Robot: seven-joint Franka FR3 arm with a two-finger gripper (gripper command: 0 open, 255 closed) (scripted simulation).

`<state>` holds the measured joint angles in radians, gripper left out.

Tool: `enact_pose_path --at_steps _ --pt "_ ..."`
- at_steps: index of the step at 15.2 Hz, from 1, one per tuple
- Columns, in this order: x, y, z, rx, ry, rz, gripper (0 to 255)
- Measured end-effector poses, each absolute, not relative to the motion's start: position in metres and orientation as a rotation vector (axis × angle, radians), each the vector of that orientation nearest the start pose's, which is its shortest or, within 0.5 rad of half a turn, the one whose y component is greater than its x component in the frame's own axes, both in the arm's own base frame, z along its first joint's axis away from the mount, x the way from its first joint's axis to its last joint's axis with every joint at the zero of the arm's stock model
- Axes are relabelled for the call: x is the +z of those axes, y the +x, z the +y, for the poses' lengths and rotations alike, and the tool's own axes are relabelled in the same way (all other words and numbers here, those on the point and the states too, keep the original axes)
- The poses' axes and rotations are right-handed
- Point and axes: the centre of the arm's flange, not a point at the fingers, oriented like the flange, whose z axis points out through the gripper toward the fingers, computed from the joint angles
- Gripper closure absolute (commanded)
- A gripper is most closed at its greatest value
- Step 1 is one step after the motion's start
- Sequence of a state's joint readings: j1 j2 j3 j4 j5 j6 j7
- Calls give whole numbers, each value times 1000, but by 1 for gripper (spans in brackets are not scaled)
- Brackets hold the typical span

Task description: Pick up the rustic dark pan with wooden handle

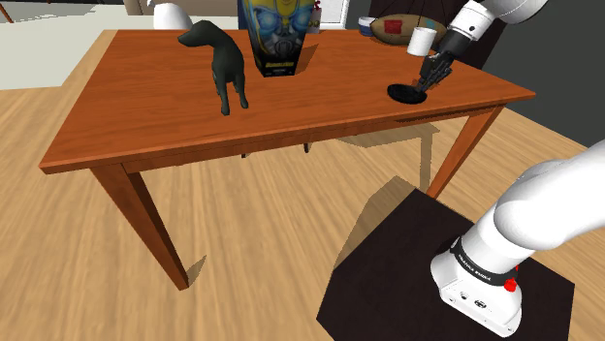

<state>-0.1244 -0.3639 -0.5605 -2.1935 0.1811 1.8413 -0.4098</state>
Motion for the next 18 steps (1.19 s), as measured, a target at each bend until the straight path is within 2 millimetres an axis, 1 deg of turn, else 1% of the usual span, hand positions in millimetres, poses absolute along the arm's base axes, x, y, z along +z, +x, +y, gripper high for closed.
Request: enact_pose_path --at_steps 7,10,18 --pt "513 350 -293 -206 -2768 409 255" --pt "525 349 -293 -206 -2768 409 255" --pt "567 350 -295 -206 -2768 409 255"
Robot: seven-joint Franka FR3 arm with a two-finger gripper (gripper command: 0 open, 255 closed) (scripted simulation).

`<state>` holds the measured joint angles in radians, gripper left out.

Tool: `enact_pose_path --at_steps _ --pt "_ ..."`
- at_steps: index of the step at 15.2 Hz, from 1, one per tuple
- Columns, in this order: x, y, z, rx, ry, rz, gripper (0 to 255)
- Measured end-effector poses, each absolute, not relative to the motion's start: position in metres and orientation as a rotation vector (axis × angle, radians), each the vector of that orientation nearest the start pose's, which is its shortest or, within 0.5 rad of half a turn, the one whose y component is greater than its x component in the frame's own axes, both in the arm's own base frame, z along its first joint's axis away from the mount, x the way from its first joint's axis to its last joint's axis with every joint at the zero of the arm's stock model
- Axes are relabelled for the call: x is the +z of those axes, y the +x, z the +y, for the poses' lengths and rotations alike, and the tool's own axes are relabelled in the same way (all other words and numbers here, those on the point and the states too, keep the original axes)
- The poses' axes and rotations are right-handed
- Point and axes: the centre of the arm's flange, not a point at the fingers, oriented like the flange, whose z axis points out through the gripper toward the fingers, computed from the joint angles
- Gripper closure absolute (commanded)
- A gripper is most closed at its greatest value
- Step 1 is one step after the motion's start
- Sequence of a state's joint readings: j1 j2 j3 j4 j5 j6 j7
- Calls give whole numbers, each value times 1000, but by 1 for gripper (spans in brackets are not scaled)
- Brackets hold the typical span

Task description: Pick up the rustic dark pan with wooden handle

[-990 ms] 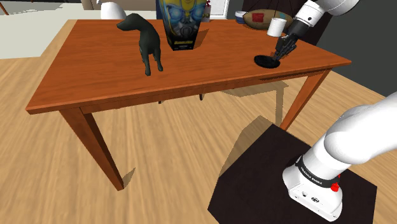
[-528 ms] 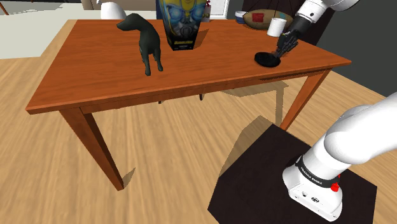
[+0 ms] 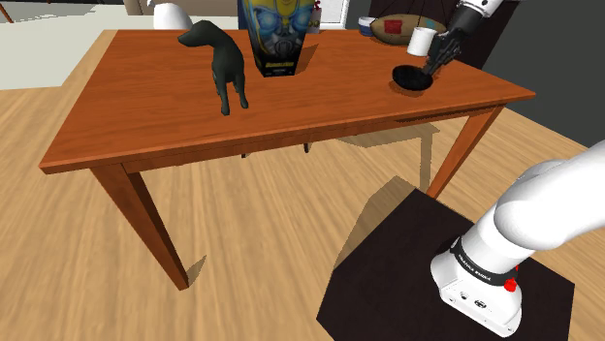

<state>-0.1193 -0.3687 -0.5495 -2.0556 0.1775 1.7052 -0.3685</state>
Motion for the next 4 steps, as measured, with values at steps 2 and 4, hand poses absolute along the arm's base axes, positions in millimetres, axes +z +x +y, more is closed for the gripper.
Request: enact_pose_path --at_steps 2,4 --pt "578 350 -294 -206 -2768 409 255" --pt "587 350 -294 -206 -2768 409 255"
